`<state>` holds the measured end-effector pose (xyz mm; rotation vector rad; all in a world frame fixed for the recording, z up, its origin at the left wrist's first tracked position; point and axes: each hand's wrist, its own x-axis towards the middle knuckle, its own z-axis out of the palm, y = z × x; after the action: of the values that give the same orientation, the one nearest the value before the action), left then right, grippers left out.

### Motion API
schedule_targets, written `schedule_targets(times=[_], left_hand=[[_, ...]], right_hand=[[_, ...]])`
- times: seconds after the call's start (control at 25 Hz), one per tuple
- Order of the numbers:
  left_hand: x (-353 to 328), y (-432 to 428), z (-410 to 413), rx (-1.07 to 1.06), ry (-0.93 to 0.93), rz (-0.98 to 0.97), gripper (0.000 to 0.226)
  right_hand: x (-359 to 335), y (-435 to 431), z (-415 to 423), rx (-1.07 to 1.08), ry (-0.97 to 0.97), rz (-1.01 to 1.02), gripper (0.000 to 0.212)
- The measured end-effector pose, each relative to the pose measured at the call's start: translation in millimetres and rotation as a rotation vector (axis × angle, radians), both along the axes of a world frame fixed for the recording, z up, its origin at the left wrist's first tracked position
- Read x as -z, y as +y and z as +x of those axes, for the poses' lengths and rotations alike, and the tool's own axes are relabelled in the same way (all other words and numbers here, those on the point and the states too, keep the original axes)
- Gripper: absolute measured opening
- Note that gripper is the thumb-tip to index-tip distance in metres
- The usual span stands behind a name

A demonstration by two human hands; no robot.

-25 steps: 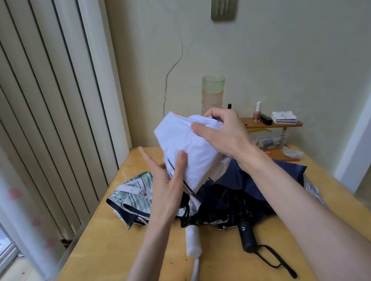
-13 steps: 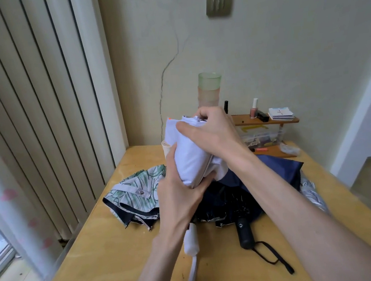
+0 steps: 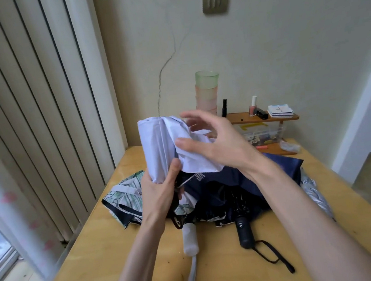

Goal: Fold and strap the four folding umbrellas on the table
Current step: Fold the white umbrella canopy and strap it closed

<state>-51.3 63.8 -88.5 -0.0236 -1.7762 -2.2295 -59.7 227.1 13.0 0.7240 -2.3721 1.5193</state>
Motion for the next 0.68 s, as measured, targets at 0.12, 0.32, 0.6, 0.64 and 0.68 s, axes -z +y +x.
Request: schedule_targets(times=[0.12, 0.32, 0.6, 0.64, 0.68], left_hand=[[1, -8, -3, -0.029, -0.004, -0.021, 0.055], [2, -25, -7, -0.006, -0.052, -0.066, 0.056], [-1, -28, -2, 0.064, -0.141, 0.028, 0.043], [0, -27, -3, 0.051, -0.131, 0.025, 0.040], [2, -27, -5, 0.035, -0.115, 0.016, 0.038]], right_hand=[[26, 10, 0, 0.063, 0.108, 0.028, 0.037], [49, 28, -9, 0.205, 0.147, -0.243, 0.005], [57, 50, -7, 0.330, 0.130, -0.329, 0.018], [58, 54, -5, 0.246, 0.076, -0.341, 0.025], [59, 59, -3, 0.159, 0.041, -0.318, 0.039]])
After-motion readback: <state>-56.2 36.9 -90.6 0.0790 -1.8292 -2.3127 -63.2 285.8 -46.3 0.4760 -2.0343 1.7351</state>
